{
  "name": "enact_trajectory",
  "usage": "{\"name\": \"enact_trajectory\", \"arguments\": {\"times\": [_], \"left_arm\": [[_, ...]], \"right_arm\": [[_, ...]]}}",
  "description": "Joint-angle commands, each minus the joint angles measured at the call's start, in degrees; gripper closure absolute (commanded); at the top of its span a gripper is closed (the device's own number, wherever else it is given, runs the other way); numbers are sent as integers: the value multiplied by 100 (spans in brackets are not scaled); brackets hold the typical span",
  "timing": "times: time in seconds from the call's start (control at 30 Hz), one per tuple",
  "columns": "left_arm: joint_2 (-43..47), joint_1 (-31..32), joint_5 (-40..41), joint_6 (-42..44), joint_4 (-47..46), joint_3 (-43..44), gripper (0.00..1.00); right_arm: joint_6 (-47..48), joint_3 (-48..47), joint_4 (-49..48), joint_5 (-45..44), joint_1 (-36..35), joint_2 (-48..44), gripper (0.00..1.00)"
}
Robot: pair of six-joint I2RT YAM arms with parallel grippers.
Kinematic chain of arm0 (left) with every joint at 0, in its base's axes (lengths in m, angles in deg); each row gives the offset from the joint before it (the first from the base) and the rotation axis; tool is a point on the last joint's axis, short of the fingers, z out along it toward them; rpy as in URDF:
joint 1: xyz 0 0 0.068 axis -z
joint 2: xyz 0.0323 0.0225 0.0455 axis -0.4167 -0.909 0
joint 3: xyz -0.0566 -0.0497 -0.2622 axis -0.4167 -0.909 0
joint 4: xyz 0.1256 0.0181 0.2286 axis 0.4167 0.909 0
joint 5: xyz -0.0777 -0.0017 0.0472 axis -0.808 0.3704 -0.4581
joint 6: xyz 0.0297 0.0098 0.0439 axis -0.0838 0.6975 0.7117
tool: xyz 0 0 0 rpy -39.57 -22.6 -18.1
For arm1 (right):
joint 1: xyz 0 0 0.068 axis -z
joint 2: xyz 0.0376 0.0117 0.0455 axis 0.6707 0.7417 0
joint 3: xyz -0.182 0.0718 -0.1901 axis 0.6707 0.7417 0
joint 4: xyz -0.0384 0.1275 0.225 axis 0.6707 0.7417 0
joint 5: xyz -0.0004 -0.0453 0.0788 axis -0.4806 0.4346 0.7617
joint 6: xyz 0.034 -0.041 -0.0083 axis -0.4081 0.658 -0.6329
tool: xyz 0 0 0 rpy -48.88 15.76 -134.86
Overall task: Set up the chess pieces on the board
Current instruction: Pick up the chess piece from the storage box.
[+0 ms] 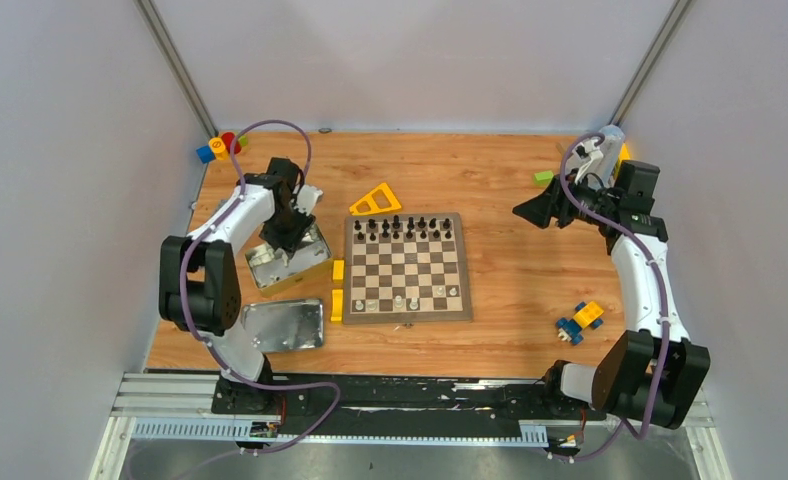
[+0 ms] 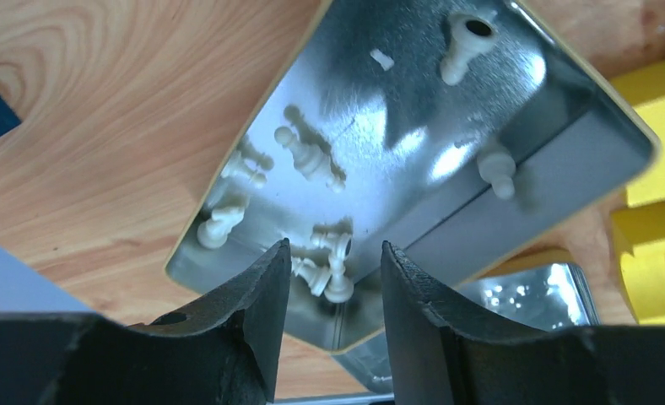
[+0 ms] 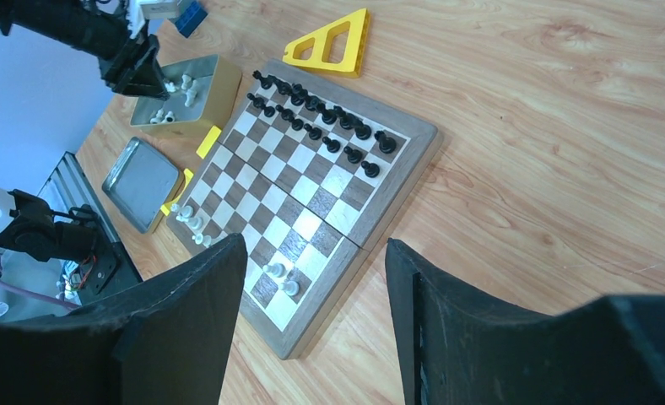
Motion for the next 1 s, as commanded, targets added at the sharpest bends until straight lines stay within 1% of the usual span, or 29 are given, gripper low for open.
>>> {"name": "enact_trajectory", "arguments": {"times": [0.0,0.2,0.5,0.63,0.8,0.97], "left_arm": [[-337,-119,-59,-201,-689,-99,50],[-773,-231,9,-276,-1052,-203,58],[-924,-261,190,-264,-1293,-292,60],[-941,-262,145,-245,-1323,-343,62],[-941,-262,132,-154,-1363,-462,68],[-843,-259,123,-66,-1476,-576,78]], "right_arm": [[107,41,-216,192,-20,21,38],[98,60,-218,255,-27,63,38],[96,89,-208,328,-21,74,38],[96,87,-211,362,-20,96,38],[97,105,-190,377,-24,81,38],[85,107,-192,413,-27,107,38]]}}
